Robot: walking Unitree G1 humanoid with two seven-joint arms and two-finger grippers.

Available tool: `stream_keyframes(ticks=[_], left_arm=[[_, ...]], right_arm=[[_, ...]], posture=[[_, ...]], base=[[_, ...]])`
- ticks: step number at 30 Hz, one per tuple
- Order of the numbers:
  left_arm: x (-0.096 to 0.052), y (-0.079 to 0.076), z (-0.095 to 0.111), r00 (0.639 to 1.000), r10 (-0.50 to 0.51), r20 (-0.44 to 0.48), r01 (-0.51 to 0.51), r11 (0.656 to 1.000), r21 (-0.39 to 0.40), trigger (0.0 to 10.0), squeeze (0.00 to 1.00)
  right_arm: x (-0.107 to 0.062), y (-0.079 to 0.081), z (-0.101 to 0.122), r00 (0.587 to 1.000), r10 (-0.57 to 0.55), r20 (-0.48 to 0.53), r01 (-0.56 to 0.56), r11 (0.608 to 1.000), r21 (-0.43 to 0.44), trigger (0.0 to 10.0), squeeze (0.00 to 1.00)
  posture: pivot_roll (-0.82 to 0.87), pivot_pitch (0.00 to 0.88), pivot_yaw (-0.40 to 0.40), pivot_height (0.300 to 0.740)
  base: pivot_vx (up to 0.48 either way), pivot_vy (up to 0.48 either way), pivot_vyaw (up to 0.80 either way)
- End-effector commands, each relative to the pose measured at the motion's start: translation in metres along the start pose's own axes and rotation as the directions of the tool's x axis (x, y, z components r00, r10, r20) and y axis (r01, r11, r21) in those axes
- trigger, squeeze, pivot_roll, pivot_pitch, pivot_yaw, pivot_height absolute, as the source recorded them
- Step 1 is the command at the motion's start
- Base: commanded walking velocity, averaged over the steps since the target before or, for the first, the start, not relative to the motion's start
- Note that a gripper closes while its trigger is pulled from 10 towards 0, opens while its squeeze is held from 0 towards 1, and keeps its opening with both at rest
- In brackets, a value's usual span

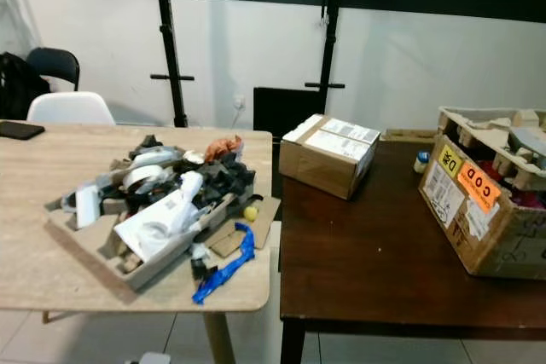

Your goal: Picking trash to rubbish bin

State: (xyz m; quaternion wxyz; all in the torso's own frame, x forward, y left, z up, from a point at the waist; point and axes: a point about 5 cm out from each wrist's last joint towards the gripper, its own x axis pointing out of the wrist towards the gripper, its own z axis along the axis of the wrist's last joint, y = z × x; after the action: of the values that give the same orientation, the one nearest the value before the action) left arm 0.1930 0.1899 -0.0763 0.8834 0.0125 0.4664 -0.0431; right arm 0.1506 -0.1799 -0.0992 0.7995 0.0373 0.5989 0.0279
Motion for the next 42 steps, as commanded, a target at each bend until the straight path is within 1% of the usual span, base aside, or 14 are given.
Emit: stream_keyframes(ticks=[1,3,12,15,25,30,34,38,42], left_arm=[[0.000,-0.002,-0.003,1.000,-0.006,-0.014,0.006,1.000,-0.001,10.0,0.00],[0.000,-0.002,-0.003,1.000,-0.006,-0.013,0.006,1.000,-0.001,10.0,0.00],[0.001,-0.002,-0.001,1.000,0.004,-0.025,-0.004,1.000,-0.006,10.0,0.00],[0.001,-0.002,0.000,1.000,0.008,-0.019,-0.009,1.000,-0.020,10.0,0.00],[0.001,-0.002,0.003,1.000,0.007,-0.016,-0.008,0.999,-0.035,10.0,0.00],[0.002,-0.004,0.007,1.000,-0.004,0.001,0.004,1.000,-0.009,10.0,0.00],[0.002,-0.004,0.010,1.000,-0.004,0.010,0.004,1.000,0.016,10.0,0.00],[0.002,-0.002,0.014,0.999,0.002,0.037,-0.003,1.000,0.009,10.0,0.00],[0.002,0.001,0.013,1.000,0.015,0.027,-0.015,1.000,0.008,10.0,0.00]], right_arm=[[0.000,-0.003,0.001,1.000,-0.009,0.008,0.009,1.000,0.012,10.0,0.00],[0.000,-0.003,0.000,1.000,-0.010,0.007,0.010,1.000,0.012,10.0,0.00],[-0.001,-0.004,-0.002,1.000,-0.012,0.006,0.012,1.000,0.013,10.0,0.00],[0.000,-0.004,-0.003,1.000,-0.011,0.005,0.011,1.000,0.013,10.0,0.00],[0.000,-0.004,-0.002,1.000,-0.013,0.008,0.012,1.000,0.011,10.0,0.00],[0.000,-0.003,-0.001,1.000,-0.012,0.019,0.012,1.000,0.013,10.0,0.00],[0.000,-0.002,0.002,0.999,-0.009,0.046,0.007,0.999,0.031,10.0,0.00],[0.000,-0.001,0.005,0.999,-0.007,0.051,0.006,1.000,0.028,10.0,0.00],[0.000,-0.001,0.006,0.999,-0.007,0.054,0.006,1.000,0.027,10.0,0.00]], posture=[[0.09,0.000,-0.050,0.740],[0.09,0.000,-0.051,0.740],[0.09,0.000,-0.051,0.740],[0.09,0.000,-0.053,0.740],[0.09,0.000,-0.054,0.740],[0.09,0.000,-0.056,0.740],[0.10,0.000,-0.058,0.740],[0.10,0.000,-0.057,0.740],[0.10,0.000,-0.056,0.740]], base=[[-0.356,0.000,0.00],[-0.339,0.000,0.00],[0.000,0.000,0.00],[0.000,0.000,0.00],[0.000,0.000,0.00],[0.000,0.000,0.00],[0.000,0.000,0.00],[0.000,0.000,0.00],[0.000,0.000,0.00]])
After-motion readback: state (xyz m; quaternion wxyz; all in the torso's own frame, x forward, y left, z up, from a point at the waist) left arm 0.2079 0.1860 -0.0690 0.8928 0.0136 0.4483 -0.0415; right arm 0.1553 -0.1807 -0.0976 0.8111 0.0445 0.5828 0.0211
